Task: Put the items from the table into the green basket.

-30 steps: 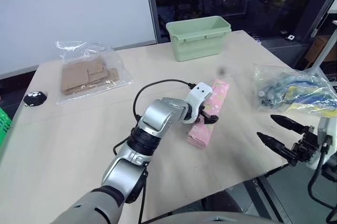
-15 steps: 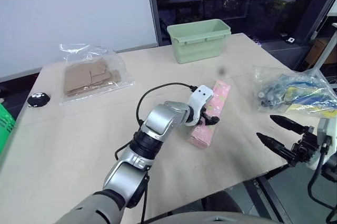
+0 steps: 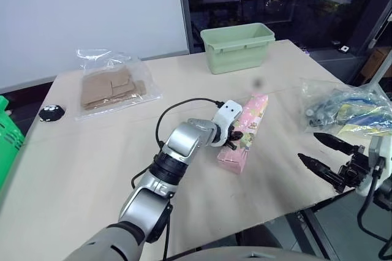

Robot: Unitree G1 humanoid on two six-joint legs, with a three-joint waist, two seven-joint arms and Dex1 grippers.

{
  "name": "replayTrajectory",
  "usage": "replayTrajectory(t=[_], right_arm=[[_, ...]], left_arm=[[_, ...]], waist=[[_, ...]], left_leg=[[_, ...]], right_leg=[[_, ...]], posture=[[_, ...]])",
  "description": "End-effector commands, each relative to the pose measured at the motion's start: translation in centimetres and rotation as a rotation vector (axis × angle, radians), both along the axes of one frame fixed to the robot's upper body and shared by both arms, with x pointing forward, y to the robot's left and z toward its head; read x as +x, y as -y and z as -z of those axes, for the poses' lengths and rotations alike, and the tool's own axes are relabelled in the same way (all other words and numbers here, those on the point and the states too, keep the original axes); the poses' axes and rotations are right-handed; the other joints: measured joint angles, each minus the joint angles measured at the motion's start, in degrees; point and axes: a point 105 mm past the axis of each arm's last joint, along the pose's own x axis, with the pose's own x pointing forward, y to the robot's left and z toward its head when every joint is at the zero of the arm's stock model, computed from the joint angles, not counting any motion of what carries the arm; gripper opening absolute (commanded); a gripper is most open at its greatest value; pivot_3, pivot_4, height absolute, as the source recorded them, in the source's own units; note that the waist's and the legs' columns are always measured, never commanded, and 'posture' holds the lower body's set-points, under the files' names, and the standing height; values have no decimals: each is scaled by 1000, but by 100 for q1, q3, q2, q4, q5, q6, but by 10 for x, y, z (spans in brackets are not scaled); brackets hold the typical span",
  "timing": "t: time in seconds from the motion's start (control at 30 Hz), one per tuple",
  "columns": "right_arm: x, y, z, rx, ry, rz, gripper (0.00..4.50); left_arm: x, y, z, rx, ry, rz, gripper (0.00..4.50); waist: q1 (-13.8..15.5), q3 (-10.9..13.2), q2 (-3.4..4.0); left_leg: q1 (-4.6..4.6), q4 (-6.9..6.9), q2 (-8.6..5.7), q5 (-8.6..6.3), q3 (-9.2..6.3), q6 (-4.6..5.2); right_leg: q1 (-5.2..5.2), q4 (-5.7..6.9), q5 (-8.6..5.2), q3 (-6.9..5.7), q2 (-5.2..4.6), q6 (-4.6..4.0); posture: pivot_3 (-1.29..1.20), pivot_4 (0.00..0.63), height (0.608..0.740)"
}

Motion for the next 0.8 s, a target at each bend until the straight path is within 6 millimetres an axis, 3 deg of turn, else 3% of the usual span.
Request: replayTrajectory(t=[0.03,0.17,0.3,0.43,0.57,0.7,0.8], right_arm=[[1,-3,-12,-9,57,-26,4500],[4,-6,-18,5,72,-49,4500],[11,-17,-29,23,101,-99,4500],[20,-34,-41,39,128,-185,4500],[32,-52,-50,41,156,-284,4500],[49,-75,-63,66,199,-376,4500],[59,-92,-70,77,213,-430,4500]], left_arm=[[14,-11,-3,42,46,-43,1194],[48,-38,-45,40,198,-131,1194],[77,-80,-91,59,340,-238,1194],[93,-129,-130,126,470,-349,1194],[99,-181,-172,187,595,-476,1194],[89,-238,-212,282,708,-622,1194],[77,-270,-225,337,729,-694,1194]], waist=[[4,1,-1],[-27,45,-6],[-160,110,-24],[-89,129,-15],[55,129,-11],[244,135,-18],[450,135,-18]], left_leg=[[0,0,0,0,0,0],[-1,4,-11,0,-1,0],[-7,4,-24,1,-4,1],[-26,-14,-24,1,-18,2],[-107,-8,-27,-3,-26,9],[-140,-7,-32,-2,-38,9],[-190,5,-37,3,-52,0]], right_leg=[[0,0,0,0,0,0],[-7,5,1,13,0,1],[-48,48,3,39,6,3],[-70,49,9,36,8,33],[-156,60,17,33,5,20],[-195,73,22,27,-1,12],[-250,99,24,24,-8,10]], posture=[[-235,0,740],[-213,0,740],[-191,0,740],[-154,0,740],[-108,0,740],[-41,0,740],[0,0,740]])
